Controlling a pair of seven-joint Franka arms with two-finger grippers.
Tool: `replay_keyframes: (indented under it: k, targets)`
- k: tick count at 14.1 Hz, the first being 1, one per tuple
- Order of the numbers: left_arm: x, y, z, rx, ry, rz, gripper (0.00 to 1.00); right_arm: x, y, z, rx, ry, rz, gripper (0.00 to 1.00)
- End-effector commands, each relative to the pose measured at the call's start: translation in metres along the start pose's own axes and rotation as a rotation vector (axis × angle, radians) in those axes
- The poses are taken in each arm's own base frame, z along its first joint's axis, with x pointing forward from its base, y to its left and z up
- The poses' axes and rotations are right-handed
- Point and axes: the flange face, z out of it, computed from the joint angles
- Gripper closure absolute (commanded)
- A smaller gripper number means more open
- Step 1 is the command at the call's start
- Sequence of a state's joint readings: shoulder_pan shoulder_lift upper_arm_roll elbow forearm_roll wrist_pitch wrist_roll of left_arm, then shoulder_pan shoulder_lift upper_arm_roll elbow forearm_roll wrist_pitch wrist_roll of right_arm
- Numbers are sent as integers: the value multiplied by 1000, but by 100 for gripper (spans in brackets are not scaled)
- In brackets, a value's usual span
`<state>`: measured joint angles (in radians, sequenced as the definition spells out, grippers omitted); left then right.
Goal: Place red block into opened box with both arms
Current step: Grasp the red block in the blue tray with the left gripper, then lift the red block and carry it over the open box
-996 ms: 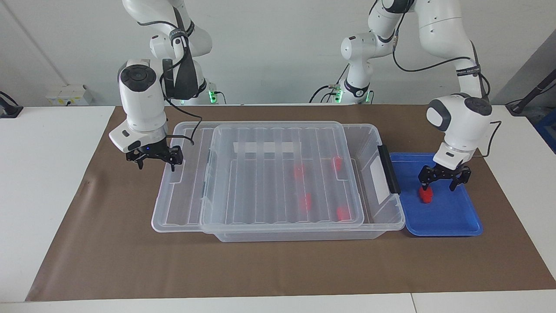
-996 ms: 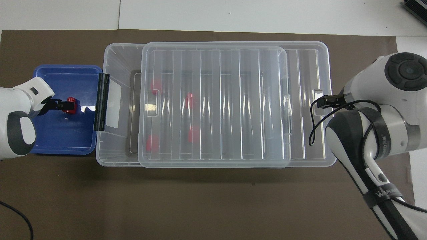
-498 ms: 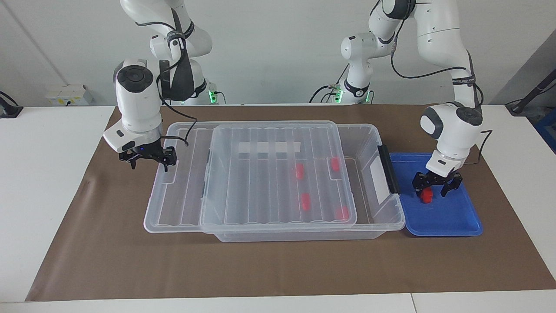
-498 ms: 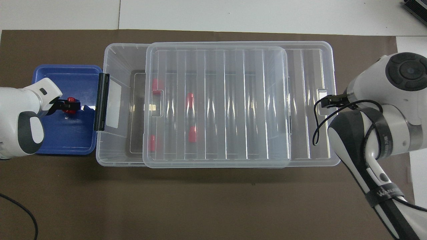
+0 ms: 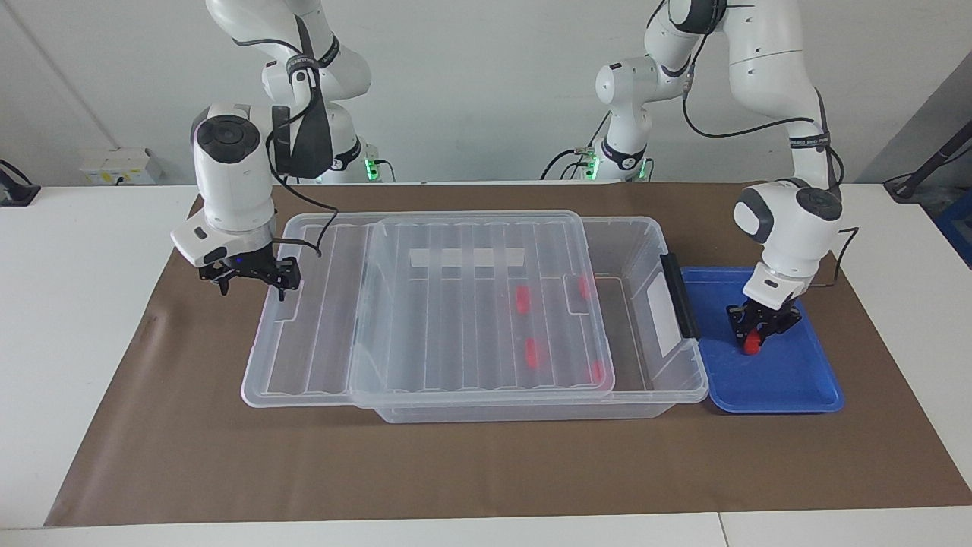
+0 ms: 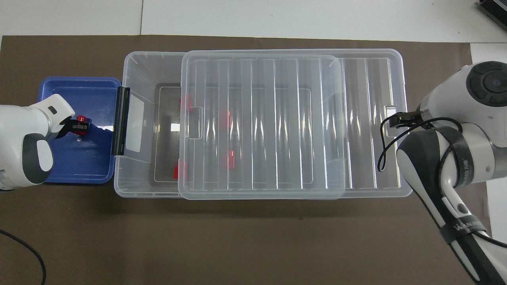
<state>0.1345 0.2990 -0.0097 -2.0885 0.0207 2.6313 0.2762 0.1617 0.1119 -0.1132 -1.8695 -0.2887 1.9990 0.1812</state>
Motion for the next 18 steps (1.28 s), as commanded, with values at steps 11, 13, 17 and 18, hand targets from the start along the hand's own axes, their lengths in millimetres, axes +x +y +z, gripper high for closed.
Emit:
replay_keyframes:
  k: [11,13,17,18]
  targets:
    - [91,67,-217,-22,-235,-228,100,-6,35,3,-40,-36,35,0]
    - [97,107,-231,-21,-232,-304,100,-6,44,4,-52,-37,40,0]
    - [107,194,-244,-43,-137,-465,100,-7,51,4,-58,-36,43,0]
    - [105,210,-241,-51,-120,-469,100,-8,57,4,-66,-36,47,0]
